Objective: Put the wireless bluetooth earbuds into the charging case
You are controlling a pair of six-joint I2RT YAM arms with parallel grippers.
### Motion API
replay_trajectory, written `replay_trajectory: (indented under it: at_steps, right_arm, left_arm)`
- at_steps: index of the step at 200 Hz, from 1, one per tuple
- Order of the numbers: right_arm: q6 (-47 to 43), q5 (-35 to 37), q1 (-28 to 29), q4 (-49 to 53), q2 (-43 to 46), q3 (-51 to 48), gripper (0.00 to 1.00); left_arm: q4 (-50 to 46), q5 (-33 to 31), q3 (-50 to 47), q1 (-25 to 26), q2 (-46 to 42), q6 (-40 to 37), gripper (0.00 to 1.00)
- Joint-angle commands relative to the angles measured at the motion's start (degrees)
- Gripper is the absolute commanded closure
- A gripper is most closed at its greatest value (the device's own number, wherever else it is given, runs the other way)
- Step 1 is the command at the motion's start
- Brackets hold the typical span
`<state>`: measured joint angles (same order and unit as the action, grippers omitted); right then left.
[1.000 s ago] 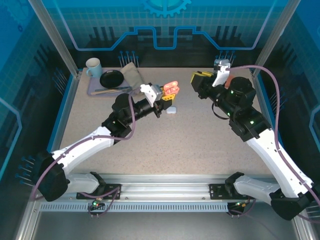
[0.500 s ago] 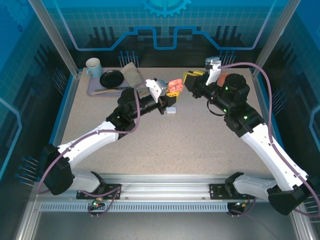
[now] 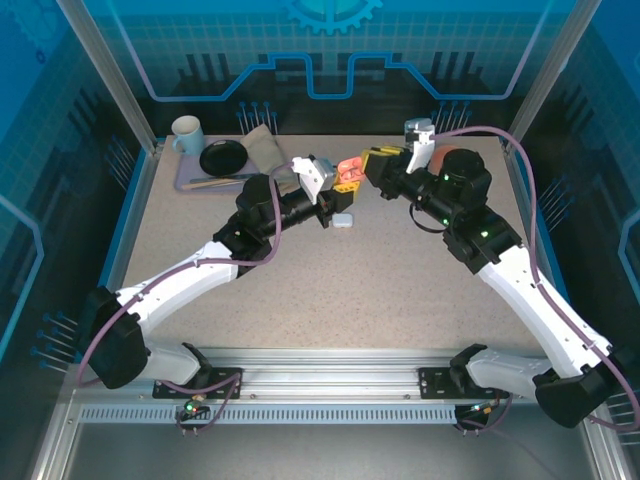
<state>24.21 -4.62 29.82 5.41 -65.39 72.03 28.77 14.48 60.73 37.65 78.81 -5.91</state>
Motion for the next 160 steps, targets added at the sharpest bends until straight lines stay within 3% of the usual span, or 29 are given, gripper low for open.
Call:
replay_trajectory:
  at_steps: [1, 160]
  right_arm:
    - [0.9, -0.5, -0.4, -1.7, 0.0, -1.0, 0.77]
    - [0.8, -1.9, 0.1, -1.4, -0.8, -2.9, 0.80]
  left_arm:
    - [1.1, 1.1, 2.6, -0.5, -0.2, 0.2, 1.00]
    - [1.1, -0.1, 3.0, -0.9, -0.2, 0.0, 1.00]
